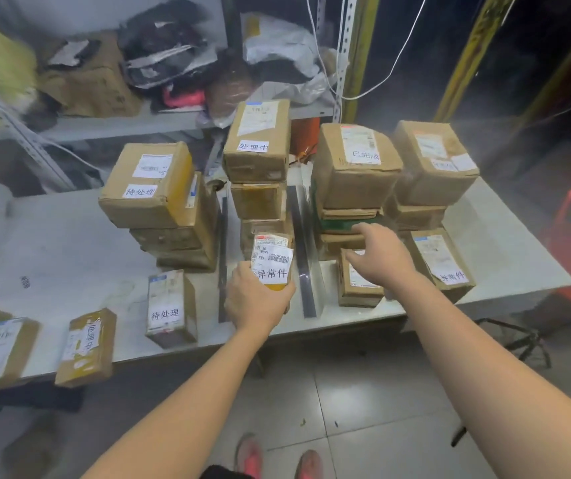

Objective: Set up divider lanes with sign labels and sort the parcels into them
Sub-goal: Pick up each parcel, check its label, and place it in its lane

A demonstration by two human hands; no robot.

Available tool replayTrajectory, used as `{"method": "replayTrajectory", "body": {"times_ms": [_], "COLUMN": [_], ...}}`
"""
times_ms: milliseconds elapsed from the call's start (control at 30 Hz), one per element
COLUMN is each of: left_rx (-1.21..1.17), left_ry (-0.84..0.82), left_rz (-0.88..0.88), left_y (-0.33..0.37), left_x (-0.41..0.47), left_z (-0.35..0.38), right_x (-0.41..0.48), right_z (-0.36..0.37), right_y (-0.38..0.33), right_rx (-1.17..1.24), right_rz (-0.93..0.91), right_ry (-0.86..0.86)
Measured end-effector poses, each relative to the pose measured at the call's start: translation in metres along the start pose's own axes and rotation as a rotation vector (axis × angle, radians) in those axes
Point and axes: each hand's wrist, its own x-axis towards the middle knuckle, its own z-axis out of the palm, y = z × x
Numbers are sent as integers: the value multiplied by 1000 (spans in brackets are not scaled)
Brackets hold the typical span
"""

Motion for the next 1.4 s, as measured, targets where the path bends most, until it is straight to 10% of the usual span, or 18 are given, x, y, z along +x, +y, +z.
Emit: {"method": "replayTrajectory", "body": {"times_ms": [667, 1400], "left_rx": [-189, 50], "left_ry": [-1, -135], "left_rz": [253, 107], "left_y": [184, 282], "left_x": [-42, -105], "left_z": [96, 232], "right_x": [31, 65], "right_z": [-100, -152], "right_y": [131, 260], "right_rx": [-102, 50], "right_rz": [207, -89], "right_ry": [133, 38]}}
